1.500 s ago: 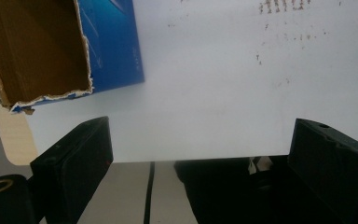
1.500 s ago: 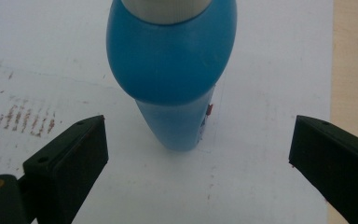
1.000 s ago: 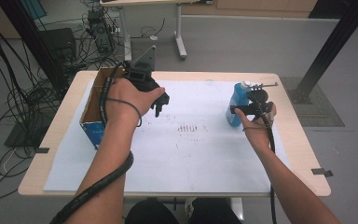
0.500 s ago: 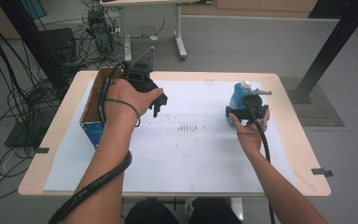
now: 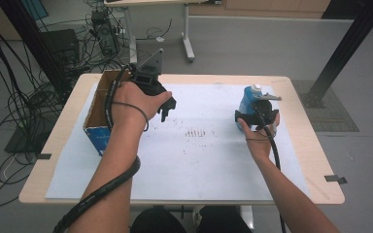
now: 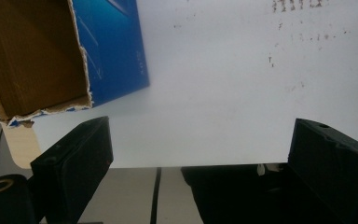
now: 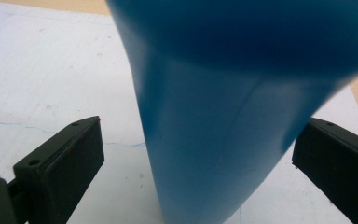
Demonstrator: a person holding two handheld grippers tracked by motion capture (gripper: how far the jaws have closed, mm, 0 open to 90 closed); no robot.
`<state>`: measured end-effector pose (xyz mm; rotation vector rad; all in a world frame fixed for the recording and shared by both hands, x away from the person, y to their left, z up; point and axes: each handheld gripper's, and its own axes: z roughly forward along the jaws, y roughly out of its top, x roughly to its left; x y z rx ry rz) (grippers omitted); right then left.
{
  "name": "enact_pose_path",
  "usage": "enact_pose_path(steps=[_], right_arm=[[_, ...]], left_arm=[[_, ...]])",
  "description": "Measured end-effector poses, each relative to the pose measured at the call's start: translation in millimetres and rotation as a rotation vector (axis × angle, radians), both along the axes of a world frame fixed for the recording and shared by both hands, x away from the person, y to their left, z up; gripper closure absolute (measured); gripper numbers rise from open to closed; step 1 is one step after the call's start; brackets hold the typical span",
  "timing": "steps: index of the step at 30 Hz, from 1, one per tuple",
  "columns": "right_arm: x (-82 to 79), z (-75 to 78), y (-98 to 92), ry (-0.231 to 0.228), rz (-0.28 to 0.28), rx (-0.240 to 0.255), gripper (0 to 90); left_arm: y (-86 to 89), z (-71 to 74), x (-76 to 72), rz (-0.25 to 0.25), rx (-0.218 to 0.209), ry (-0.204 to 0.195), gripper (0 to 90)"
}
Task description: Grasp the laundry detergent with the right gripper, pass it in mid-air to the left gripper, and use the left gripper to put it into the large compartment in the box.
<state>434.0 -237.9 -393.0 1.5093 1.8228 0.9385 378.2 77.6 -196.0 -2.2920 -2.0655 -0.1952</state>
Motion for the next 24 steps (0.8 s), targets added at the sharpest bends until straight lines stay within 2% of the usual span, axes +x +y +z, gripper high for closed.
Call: enact_pose_path(steps=[10, 24], right_arm=[[1.9, -1.3, 0.0, -0.011, -0.007, -0.006, 1.9], [4.6, -1.8, -0.5, -0.021, 0.012, -0.002, 1.9]], left_arm=[[-3.5, 0.1, 2.7, -0.004, 0.004, 0.002, 6.9], [-4.2, -0.9, 5.1, -0.001, 0.006, 0.001, 6.8]])
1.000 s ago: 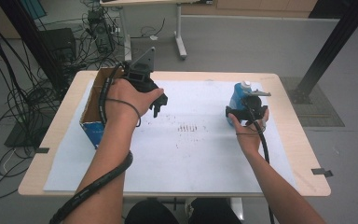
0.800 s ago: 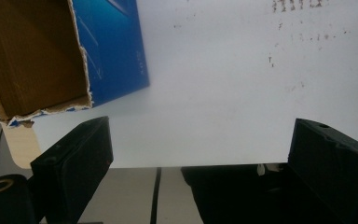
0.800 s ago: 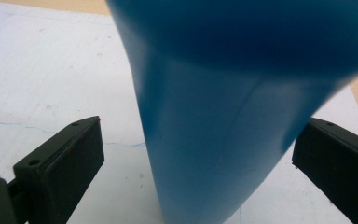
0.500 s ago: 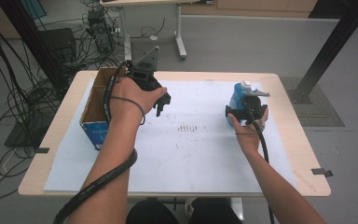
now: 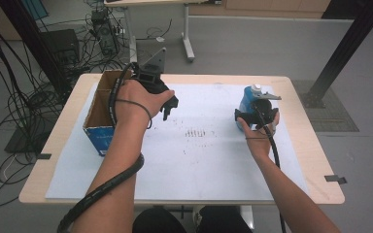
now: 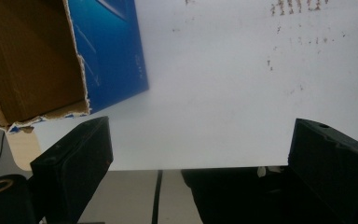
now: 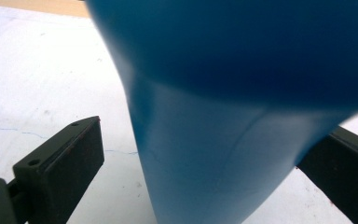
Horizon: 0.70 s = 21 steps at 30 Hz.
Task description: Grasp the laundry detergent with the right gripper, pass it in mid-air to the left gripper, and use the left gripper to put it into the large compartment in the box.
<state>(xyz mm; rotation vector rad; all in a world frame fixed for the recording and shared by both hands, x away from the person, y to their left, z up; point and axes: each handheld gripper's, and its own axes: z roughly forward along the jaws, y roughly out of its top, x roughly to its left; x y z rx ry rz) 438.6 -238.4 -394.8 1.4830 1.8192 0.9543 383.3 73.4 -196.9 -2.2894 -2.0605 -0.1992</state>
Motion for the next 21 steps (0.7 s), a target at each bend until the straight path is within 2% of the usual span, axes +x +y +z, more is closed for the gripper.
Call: enact_pose_path(steps=[21], right_arm=[[0.8, 1.2, 0.7, -0.01, 0.017, -0.014, 2.0]], left_arm=[[-0.7, 0.5, 0.4, -0.004, 0.008, 0.002, 6.7]])
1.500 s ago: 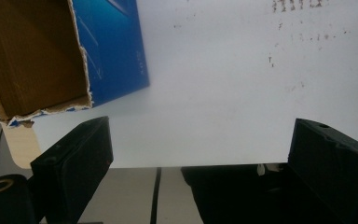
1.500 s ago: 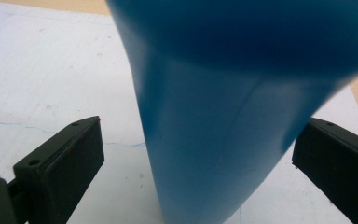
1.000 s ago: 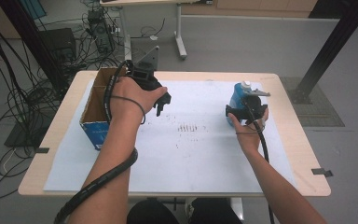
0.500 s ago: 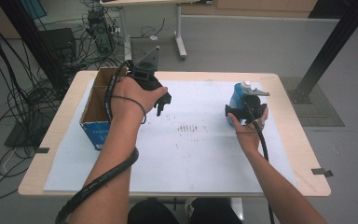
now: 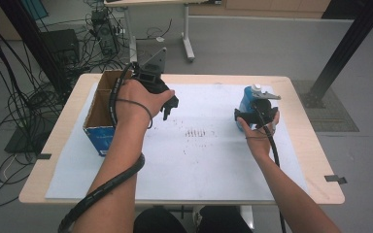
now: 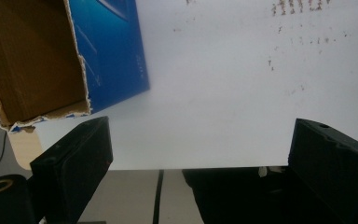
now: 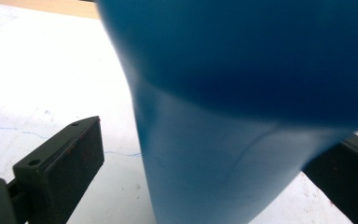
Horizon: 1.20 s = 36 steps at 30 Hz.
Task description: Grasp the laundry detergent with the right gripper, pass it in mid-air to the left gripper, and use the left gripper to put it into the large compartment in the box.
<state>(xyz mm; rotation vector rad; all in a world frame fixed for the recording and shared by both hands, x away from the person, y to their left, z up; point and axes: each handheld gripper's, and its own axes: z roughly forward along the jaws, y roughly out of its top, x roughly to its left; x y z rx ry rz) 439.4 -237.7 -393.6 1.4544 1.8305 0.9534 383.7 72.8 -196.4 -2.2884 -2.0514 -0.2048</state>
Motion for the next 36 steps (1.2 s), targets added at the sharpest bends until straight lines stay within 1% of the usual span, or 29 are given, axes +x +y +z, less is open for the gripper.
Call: enact_pose_path(steps=[10, 16, 35, 36], right_arm=[[0.0, -0.1, -0.9, 0.0, -0.007, 0.0, 1.9], [0.2, 0.0, -1.5, 0.002, -0.008, -0.001, 1.9], [0.4, 1.0, -2.6, 0.005, -0.006, -0.018, 2.7], [0.4, 1.1, -2.4, 0.005, -0.006, -0.023, 2.8]], left_arm=[[-0.7, -1.3, 0.4, -0.001, -0.003, 0.002, 6.7], [-0.3, -1.3, 0.5, 0.002, 0.002, 0.003, 6.7], [-1.1, -1.4, 0.2, 0.0, -0.002, 0.001, 6.7], [-1.2, -0.7, 0.3, 0.001, 0.004, 0.004, 6.7]])
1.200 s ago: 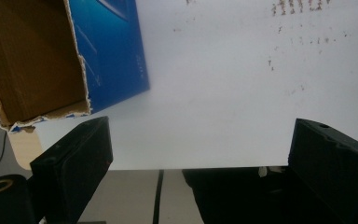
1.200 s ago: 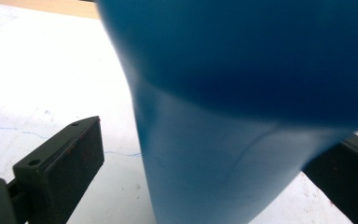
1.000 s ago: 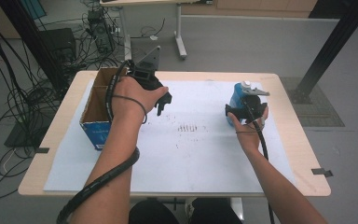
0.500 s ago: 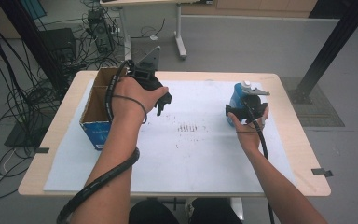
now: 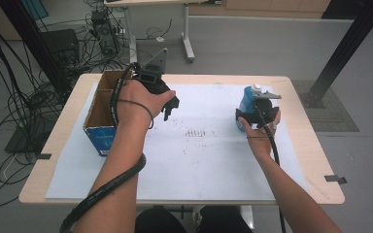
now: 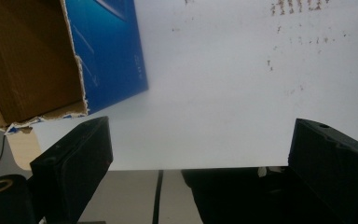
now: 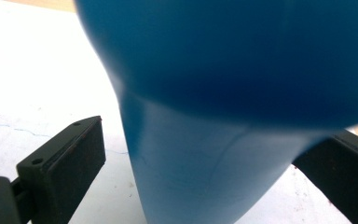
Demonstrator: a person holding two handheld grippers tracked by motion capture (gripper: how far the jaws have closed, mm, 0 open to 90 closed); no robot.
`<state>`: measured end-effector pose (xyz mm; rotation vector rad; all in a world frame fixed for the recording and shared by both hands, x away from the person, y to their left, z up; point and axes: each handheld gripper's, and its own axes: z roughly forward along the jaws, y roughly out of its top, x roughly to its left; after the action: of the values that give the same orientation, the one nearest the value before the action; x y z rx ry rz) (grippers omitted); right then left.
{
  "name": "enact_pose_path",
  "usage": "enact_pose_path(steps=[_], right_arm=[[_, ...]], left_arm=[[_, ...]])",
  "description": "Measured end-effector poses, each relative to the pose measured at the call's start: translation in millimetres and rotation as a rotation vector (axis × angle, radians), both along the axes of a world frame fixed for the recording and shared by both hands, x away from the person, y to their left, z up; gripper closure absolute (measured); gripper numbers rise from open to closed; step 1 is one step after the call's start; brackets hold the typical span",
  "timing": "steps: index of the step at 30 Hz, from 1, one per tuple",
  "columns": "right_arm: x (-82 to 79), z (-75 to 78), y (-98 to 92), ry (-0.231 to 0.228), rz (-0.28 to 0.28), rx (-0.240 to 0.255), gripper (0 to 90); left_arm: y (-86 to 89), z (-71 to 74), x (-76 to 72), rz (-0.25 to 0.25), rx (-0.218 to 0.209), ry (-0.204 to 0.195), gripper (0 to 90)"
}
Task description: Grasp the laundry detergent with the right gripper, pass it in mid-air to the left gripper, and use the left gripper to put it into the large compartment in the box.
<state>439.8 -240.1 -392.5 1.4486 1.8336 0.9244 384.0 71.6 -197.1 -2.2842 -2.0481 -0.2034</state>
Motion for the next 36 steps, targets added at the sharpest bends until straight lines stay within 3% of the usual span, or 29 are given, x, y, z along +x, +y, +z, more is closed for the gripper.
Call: enact_pose_path(steps=[36], right_arm=[[-0.2, 1.2, -1.0, -0.004, -0.005, -0.012, 3.5]], left_arm=[[-2.0, 1.7, 0.6, -0.009, 0.005, 0.003, 6.8]])
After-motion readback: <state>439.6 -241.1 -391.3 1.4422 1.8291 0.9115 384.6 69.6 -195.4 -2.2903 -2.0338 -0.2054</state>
